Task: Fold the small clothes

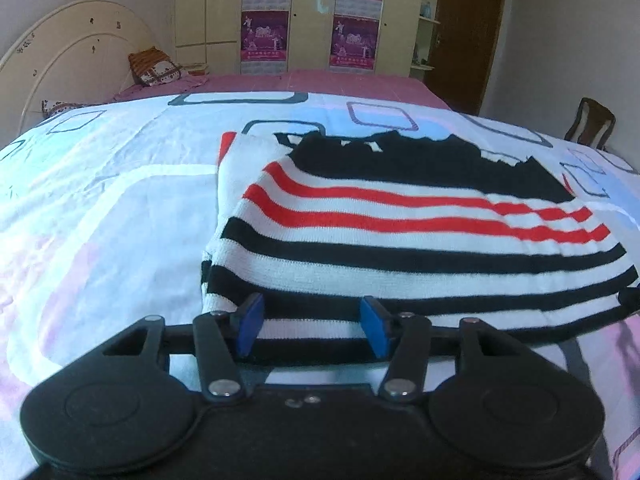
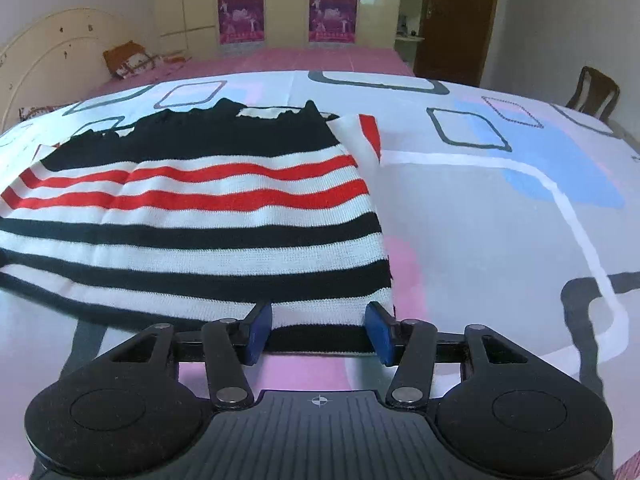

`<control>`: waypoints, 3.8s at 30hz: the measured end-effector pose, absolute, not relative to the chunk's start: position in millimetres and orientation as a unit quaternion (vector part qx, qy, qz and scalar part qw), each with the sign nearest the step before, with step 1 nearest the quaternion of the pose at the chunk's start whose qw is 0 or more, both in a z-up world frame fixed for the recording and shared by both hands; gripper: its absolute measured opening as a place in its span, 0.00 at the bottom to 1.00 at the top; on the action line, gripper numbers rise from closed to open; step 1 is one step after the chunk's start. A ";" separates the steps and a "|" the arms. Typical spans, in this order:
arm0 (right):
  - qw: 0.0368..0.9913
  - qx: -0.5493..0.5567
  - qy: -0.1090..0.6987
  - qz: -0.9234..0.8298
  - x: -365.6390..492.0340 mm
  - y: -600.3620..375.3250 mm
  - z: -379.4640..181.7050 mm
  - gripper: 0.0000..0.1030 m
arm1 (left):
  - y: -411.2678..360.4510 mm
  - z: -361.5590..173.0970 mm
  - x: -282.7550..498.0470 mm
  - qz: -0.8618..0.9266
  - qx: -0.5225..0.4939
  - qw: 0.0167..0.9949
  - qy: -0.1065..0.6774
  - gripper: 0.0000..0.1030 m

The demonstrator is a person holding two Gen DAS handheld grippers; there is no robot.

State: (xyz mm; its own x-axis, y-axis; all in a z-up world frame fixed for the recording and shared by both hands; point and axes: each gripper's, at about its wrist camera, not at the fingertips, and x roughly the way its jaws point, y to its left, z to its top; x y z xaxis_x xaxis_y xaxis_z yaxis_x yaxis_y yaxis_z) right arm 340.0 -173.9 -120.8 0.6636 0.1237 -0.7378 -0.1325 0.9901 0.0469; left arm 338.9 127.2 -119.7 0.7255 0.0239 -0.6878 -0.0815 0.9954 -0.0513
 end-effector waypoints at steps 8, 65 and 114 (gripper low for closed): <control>0.910 -0.006 0.408 0.069 338.3 -173.5 -129.1 0.50 | 128.1 -123.9 337.1 0.028 -0.038 0.926 0.376 0.52; 0.920 0.072 0.365 0.123 344.3 -165.5 -80.4 0.10 | 175.7 -142.3 310.6 0.050 -0.360 0.867 0.342 0.48; 0.852 0.337 0.360 0.175 448.7 -325.1 -98.0 0.22 | -133.9 -91.8 455.9 -0.122 -0.127 0.891 0.418 0.28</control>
